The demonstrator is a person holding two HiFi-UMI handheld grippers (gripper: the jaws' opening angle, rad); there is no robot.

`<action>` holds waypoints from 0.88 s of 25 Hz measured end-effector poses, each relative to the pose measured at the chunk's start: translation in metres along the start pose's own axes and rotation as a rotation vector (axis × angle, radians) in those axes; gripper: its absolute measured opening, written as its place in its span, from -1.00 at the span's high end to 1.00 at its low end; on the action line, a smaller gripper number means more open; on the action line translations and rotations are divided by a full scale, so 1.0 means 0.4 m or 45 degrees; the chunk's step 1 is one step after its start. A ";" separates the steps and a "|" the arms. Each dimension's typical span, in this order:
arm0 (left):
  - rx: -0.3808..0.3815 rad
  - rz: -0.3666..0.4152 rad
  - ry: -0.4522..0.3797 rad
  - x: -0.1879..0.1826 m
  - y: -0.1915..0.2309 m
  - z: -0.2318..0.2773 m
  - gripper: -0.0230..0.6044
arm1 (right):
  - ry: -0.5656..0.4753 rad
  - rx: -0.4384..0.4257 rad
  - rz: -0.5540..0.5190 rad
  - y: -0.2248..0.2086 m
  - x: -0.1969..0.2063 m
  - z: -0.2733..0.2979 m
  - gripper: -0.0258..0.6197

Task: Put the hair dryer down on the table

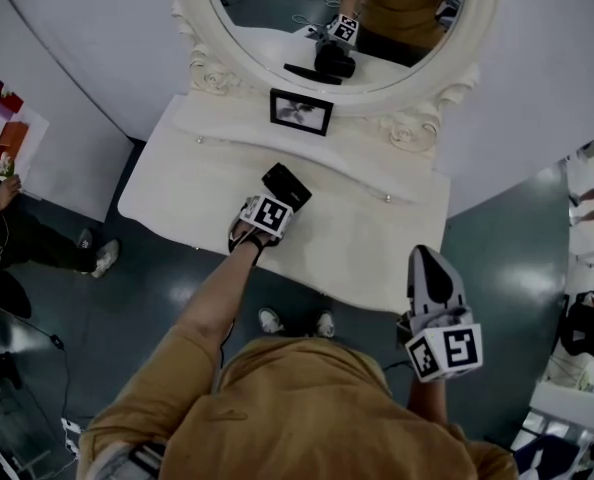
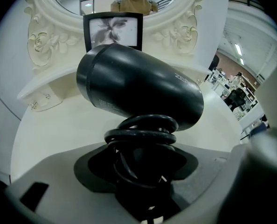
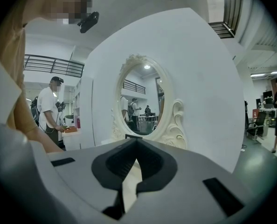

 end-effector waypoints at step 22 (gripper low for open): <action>0.107 -0.114 0.338 0.050 -0.018 0.021 0.01 | 0.003 -0.041 0.001 -0.025 0.002 0.018 0.91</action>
Point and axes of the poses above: the fingertips, and each gripper's own axes: z forward along the fingers, y to its left, x out of its underside, the point moved 7 cm from there along -z, backward along the fingers, and after that the axes turned 13 degrees about y, right-handed, at the moved point
